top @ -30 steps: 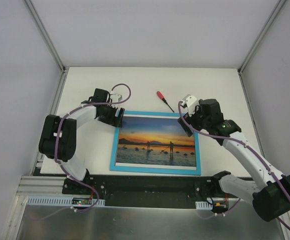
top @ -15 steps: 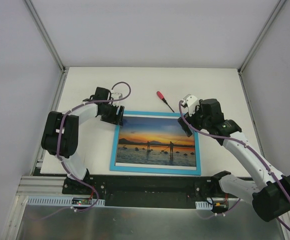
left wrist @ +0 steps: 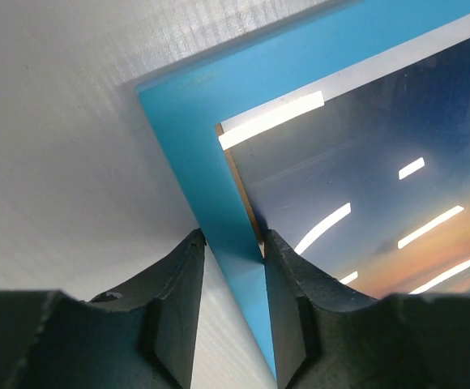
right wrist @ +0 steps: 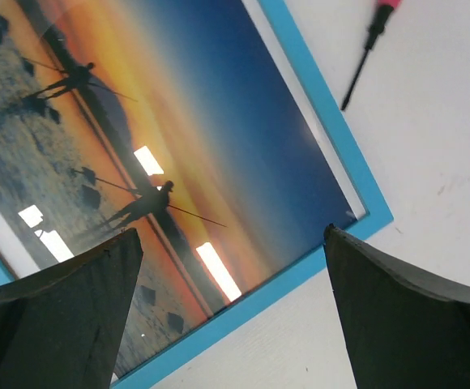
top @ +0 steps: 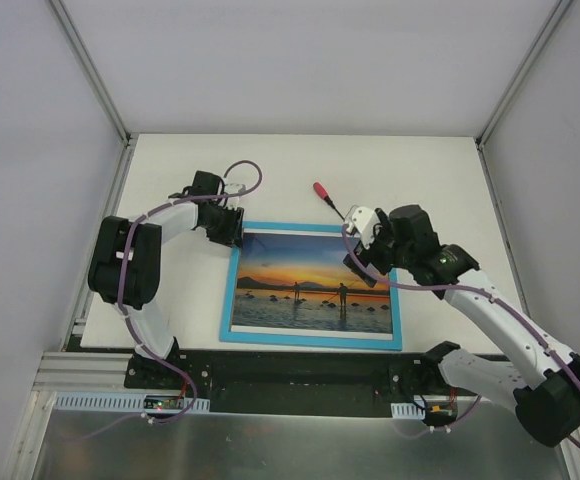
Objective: Take the photo out of the frame
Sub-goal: Turn over the photo frame at the center of the board.
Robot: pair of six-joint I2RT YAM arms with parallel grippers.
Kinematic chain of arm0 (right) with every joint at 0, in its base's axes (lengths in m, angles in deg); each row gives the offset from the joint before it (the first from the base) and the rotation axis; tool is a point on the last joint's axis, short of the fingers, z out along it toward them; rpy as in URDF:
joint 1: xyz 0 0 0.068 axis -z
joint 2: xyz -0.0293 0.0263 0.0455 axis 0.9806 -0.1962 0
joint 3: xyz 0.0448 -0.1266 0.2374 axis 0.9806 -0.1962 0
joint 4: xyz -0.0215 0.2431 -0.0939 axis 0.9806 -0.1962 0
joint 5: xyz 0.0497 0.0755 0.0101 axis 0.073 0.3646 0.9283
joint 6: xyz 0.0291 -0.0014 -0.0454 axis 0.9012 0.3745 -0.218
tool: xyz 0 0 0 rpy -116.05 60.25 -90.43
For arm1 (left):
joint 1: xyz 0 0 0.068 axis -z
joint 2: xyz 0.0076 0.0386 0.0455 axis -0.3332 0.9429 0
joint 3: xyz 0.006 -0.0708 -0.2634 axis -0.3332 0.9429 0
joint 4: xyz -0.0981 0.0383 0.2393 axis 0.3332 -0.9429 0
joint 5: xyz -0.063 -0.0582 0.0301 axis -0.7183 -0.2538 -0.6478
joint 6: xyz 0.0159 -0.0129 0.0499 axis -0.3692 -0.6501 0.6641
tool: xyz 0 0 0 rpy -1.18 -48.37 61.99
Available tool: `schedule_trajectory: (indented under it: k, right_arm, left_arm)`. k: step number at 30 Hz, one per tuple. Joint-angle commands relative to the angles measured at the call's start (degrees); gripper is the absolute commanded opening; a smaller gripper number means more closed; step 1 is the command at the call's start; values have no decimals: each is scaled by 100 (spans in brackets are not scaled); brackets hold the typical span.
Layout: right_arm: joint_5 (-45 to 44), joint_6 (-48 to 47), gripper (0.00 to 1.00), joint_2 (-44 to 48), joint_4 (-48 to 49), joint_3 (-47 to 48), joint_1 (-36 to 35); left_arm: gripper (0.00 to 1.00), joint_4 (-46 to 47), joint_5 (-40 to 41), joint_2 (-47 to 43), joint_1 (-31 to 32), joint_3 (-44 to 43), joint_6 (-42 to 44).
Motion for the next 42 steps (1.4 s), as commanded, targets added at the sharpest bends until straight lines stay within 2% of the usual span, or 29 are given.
schedule_trajectory:
  k: [1, 8, 13, 18, 24, 29, 36, 42]
  right_arm:
    - [185, -482, 95, 242, -146, 172, -620]
    - [-139, -886, 95, 40, -68, -3, -1270]
    - [-833, -1229, 95, -267, 284, -276, -2017]
    - [-1342, -1195, 95, -645, 530, -259, -2659]
    - [-1362, -677, 94, -1303, 583, 163, -3257]
    - [-1520, -615, 92, -1963, 460, 462, -3741]
    - [-1792, -675, 91, -2324, 284, 761, -3909]
    - [-1837, -887, 91, -2386, 284, 875, -3584]
  left_arm:
    - [28, -320, 14, 244, 12, -95, -110]
    - [0, -346, 154, 227, -5, -104, -110]
    - [0, -381, 14, 148, -137, -104, -154]
    - [0, -390, -144, 33, -190, -95, -163]
    - [0, -381, -382, -2, -199, -95, -180]
    - [0, -381, -531, -28, -199, -139, -180]
    - [0, -443, -575, -99, -199, -385, -180]
    - [0, -574, -338, 226, -234, -833, -180]
